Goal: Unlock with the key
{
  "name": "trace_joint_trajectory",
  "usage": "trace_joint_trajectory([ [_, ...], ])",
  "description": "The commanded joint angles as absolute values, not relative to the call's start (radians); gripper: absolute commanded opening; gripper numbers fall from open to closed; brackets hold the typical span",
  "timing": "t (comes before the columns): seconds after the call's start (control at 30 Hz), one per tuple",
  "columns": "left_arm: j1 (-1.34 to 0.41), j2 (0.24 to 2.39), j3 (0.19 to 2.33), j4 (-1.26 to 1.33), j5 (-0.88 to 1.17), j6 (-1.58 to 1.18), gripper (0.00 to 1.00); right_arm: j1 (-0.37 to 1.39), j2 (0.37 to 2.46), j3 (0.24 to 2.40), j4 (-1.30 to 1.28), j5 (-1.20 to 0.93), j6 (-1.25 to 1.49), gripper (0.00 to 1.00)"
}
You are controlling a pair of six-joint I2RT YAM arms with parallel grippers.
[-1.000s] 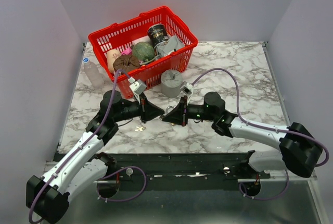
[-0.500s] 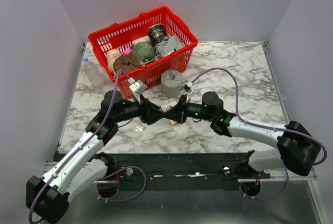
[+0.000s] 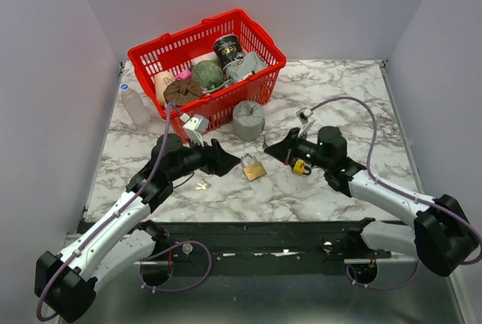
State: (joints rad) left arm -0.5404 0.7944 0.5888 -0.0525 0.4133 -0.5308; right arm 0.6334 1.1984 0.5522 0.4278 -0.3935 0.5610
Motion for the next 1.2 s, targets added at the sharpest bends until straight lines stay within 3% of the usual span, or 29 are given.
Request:
trace_joint_trajectory([
  [0.0,-0.604,0.831,0.561,-0.13,0.138,-0.739,0.82,0.523,1.08,0.508,0.304,-0.336,0.496,0.01],
  [0.27,-0.765,1.029,0.653,-0.238,-0.178,-0.952,0.8,0.479,0.888,0.489,0.153,-0.198,0.376,0.01],
  [0.6,-0.819,1.374,0.756,-0.189,-0.124,-1.086,0.82,0.465,0.761,0.436,0.137,-0.212,0.367,0.01],
  [1.17,-0.861,1.724,1.008,-0.222,-0.163,-0.925,0.82,0.46,0.718,0.411,0.138,-0.216,0.37,0.01],
])
